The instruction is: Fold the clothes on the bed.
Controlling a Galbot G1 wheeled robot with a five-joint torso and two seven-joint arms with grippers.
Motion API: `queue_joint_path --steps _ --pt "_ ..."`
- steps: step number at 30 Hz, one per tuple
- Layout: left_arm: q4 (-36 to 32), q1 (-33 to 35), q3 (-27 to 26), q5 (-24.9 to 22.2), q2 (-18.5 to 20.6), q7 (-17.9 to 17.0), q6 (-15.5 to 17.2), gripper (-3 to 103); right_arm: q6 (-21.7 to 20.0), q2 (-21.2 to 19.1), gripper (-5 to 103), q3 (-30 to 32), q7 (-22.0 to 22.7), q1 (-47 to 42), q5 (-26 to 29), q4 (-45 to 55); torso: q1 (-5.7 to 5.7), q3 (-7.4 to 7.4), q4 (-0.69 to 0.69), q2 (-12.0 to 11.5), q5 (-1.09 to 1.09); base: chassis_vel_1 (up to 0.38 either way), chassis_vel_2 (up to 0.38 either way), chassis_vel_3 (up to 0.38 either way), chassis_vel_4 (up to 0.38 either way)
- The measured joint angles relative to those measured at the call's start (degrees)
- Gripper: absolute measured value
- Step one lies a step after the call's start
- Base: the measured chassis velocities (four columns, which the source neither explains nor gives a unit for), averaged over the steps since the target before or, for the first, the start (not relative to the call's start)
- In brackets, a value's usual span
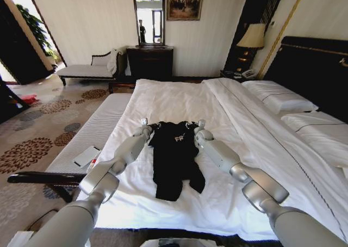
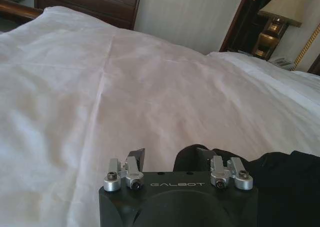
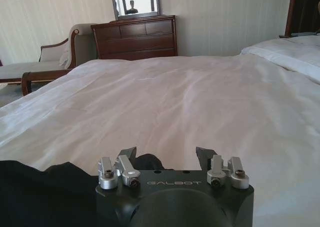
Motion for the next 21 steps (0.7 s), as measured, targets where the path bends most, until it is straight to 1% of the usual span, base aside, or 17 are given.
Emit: queue_joint_path --steps 1,3,4,5,6,7,8,10,11,14,15,16,18,21 --pt "0.00 0.00 0.00 0.00 0.00 0.00 0.00 62 0.00 0.00 66 0.00 0.00 0.00 0.00 0.00 0.00 0.00 0.00 0.00 0.00 0.000 0.000 0.000 0.000" --pt "-2.61 0.90 -0.34 0.00 1.61 -0.89 -0.15 73 -0.46 -2.86 78 0.25 0.87 -1.02 1.06 3.29 0.00 -0.01 -0.01 0.00 0.00 0.000 0.000 0.000 0.000" --pt "-4.09 1.48 -0.52 -0.32 2.65 -1.36 -0.15 78 -0.76 -4.52 83 0.61 1.23 -1.71 1.63 5.11 0.00 -0.01 -0.05 0.00 0.00 0.000 0.000 0.000 0.000" --pt "-6.52 2.42 -0.59 -0.96 4.54 -1.95 0.01 84 -1.06 -6.46 88 1.13 1.60 -2.72 2.23 7.45 0.00 -0.01 -0.05 0.00 -0.01 0.000 0.000 0.000 0.000" --pt "-6.52 2.42 -0.59 -0.96 4.54 -1.95 0.01 84 -1.06 -6.46 88 1.13 1.60 -2.72 2.23 7.45 0.00 -0.01 -0.05 0.00 -0.01 0.000 0.000 0.000 0.000" --pt "-8.67 3.28 -0.60 -1.43 6.32 -2.39 0.17 84 -1.25 -8.14 93 1.57 1.85 -3.76 2.64 9.60 0.00 -0.01 -0.06 0.00 0.00 0.000 0.000 0.000 0.000" --pt "-11.23 4.36 -0.62 -2.14 8.40 -3.12 0.48 89 -1.43 -9.94 97 2.37 2.15 -5.18 3.00 12.13 0.00 -0.01 -0.05 0.00 -0.01 0.000 0.000 0.000 0.000" --pt "-17.70 7.41 -1.44 -3.95 12.59 -4.80 1.23 98 -1.98 -12.65 99 4.43 2.88 -8.39 4.05 17.80 0.00 -0.01 -0.02 0.00 0.03 0.000 0.000 0.000 0.000" --pt "-17.70 7.41 -1.44 -3.95 12.59 -4.80 1.23 98 -1.98 -12.65 99 4.43 2.88 -8.39 4.05 17.80 0.00 -0.01 -0.02 0.00 0.03 0.000 0.000 0.000 0.000" --pt "-28.30 14.00 -3.76 -5.62 18.42 -7.14 2.16 100 -2.86 -16.49 100 8.67 3.95 -13.80 5.60 27.06 -0.01 -0.02 0.03 0.01 -0.01 0.000 0.000 0.000 0.000" --pt "-31.67 16.60 -4.47 -5.65 20.26 -7.51 2.25 100 -3.18 -17.81 100 10.60 4.33 -15.92 6.11 30.05 -0.02 -0.01 0.02 0.00 -0.02 0.000 0.000 0.000 0.000" --pt "-31.67 16.60 -4.47 -5.65 20.26 -7.51 2.25 100 -3.18 -17.81 100 10.60 4.33 -15.92 6.11 30.05 -0.02 -0.01 0.02 0.00 -0.02 0.000 0.000 0.000 0.000" --pt "-37.33 21.34 -5.94 -4.69 23.76 -7.58 2.23 100 -3.63 -19.72 100 14.26 4.77 -19.53 6.72 34.51 -0.02 -0.01 0.01 0.01 -0.04 0.000 0.000 0.000 0.000" --pt "-46.71 29.87 -10.07 -2.88 29.02 -7.56 1.18 100 -4.20 -22.71 100 21.71 4.85 -27.40 7.12 42.15 -0.02 -0.01 0.00 0.00 -0.01 0.000 0.000 0.000 0.000"
